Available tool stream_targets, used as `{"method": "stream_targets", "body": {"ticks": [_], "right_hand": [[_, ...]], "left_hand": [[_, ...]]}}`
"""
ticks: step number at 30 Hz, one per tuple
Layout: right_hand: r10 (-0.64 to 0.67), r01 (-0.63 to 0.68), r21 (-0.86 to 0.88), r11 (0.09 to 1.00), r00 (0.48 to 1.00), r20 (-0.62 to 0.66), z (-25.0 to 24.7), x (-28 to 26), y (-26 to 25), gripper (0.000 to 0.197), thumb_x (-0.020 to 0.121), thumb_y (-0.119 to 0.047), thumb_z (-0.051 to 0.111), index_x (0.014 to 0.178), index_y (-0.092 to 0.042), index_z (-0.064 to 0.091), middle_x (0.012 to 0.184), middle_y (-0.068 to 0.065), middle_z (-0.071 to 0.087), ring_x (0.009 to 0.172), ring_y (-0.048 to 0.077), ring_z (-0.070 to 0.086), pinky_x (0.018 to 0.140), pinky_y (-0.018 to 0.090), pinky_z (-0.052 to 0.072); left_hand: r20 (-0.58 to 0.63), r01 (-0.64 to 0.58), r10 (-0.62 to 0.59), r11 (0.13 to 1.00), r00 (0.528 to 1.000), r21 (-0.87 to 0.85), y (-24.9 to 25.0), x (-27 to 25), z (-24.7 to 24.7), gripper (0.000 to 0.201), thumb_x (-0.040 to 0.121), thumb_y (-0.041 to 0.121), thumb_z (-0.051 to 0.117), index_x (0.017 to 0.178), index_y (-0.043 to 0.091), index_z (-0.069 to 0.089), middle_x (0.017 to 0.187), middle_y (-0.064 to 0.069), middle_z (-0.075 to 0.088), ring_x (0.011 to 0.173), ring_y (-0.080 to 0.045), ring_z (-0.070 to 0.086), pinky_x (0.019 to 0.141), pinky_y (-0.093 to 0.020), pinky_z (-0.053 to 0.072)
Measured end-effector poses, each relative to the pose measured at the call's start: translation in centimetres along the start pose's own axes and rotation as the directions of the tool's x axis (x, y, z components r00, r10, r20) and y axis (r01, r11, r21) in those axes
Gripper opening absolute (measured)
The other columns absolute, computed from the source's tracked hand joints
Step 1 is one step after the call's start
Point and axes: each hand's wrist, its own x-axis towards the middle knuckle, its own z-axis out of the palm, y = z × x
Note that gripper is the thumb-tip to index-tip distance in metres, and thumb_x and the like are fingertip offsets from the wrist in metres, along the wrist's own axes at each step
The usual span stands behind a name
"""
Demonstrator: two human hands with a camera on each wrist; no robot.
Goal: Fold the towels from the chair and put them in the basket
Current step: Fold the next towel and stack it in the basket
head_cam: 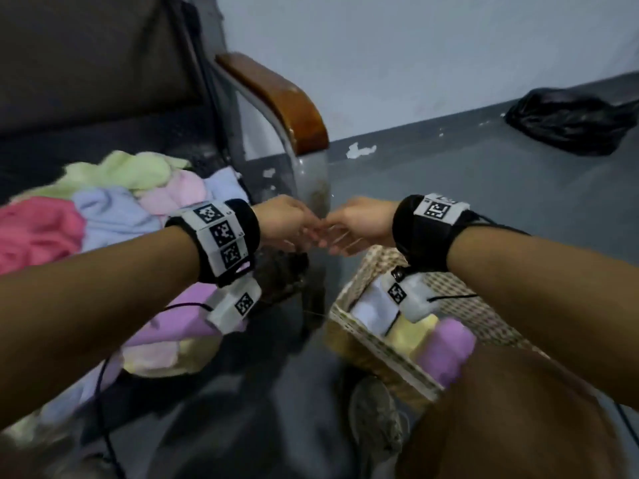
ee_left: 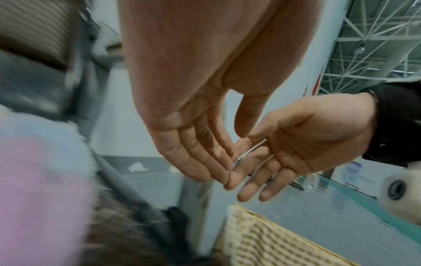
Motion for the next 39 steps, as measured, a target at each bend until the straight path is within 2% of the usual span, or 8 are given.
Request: {"method": "stream_targets", "body": {"ticks": [8,15,19,25,28,32,34,39], "right_hand": [[-0.165,0.17,-0.02,0.985,0.975,0.148,13.3,2.6,-12.9,0.033,0.101,-0.022,0.052,0.128,-0.005,0.061,0.123,0.017,0.069,0.092,0.024,0.063,0.072,0.027,0.047],[-0.279,0.296,-0.034,0.955,0.928,0.249,23.4,7.3,-15.7,0.016,0.1,-0.004,0.051,0.113,-0.003,0.059,0.082,0.013,0.054,0.06,0.019,0.047,0.043,0.014,0.037],[-0.403,0.472,-0.314,0.824,0.877,0.261,25.8,10.6,-15.7,0.026,0.095,-0.012,0.058,0.121,-0.009,0.065,0.106,0.012,0.069,0.094,0.028,0.069,0.083,0.032,0.055],[-0.5,0.556,-0.346,0.756,0.831,0.241,26.8,13.2,-16.7,0.036,0.091,-0.011,0.056,0.126,-0.014,0.06,0.085,0.005,0.068,0.069,0.019,0.064,0.065,0.034,0.052],[-0.63,0.666,-0.342,0.663,0.743,0.226,27.2,12.8,-17.4,0.054,0.085,-0.014,0.07,0.135,-0.015,0.05,0.096,-0.003,0.063,0.079,0.014,0.064,0.077,0.03,0.05],[-0.722,0.773,-0.308,0.555,0.631,0.283,27.4,11.6,-17.8,0.048,0.083,0.0,0.065,0.13,-0.011,0.06,0.117,0.008,0.069,0.109,0.019,0.065,0.096,0.027,0.05],[-0.69,0.7,-0.469,0.539,0.686,0.231,26.6,11.3,-18.0,0.029,0.089,-0.008,0.059,0.116,-0.011,0.07,0.11,0.01,0.072,0.104,0.024,0.066,0.091,0.032,0.052],[-0.717,0.606,-0.458,0.65,0.689,-0.106,22.1,10.2,-18.8,0.017,0.087,-0.023,0.064,0.075,-0.012,0.064,0.077,0.008,0.065,0.077,0.026,0.059,0.065,0.034,0.043]], "left_hand": [[-0.374,0.119,-0.119,0.993,0.92,-0.024,-9.5,-10.8,-13.8,0.009,0.094,0.014,0.058,0.097,0.01,0.066,0.096,-0.007,0.07,0.077,-0.021,0.067,0.064,-0.027,0.05],[-0.668,0.474,-0.182,0.833,0.722,0.286,-19.6,-15.2,-18.2,0.053,0.084,0.033,0.067,0.132,0.014,0.053,0.128,-0.013,0.059,0.113,-0.032,0.057,0.088,-0.033,0.046],[-0.826,0.592,-0.203,0.784,0.526,0.184,-22.7,-15.0,-19.7,0.074,0.083,0.036,0.069,0.142,0.013,0.032,0.139,-0.023,0.039,0.127,-0.043,0.041,0.104,-0.047,0.038],[-0.832,0.514,-0.179,0.846,0.526,0.143,-23.9,-15.2,-23.1,0.03,0.097,0.021,0.05,0.118,0.007,0.066,0.118,-0.018,0.067,0.11,-0.035,0.062,0.09,-0.037,0.046],[-0.849,0.332,-0.12,0.941,0.515,0.069,-21.9,-14.9,-22.2,0.038,0.103,0.028,0.04,0.116,0.003,0.067,0.117,-0.022,0.068,0.109,-0.038,0.062,0.093,-0.038,0.047],[-0.738,-0.111,-0.067,0.976,0.672,-0.189,-18.5,-14.7,-20.0,0.03,0.089,0.037,0.068,0.101,0.011,0.074,0.097,-0.01,0.077,0.096,-0.028,0.072,0.089,-0.042,0.058],[-0.722,-0.175,0.012,0.973,0.692,-0.152,-17.5,-15.3,-19.8,0.032,0.073,0.033,0.084,0.097,0.014,0.074,0.088,-0.002,0.077,0.086,-0.019,0.074,0.08,-0.032,0.061],[-0.823,-0.183,0.078,0.983,0.563,-0.032,-16.5,-16.5,-20.5,0.023,0.075,0.028,0.085,0.081,0.021,0.064,0.079,0.0,0.072,0.066,-0.01,0.061,0.065,-0.028,0.055]]}}
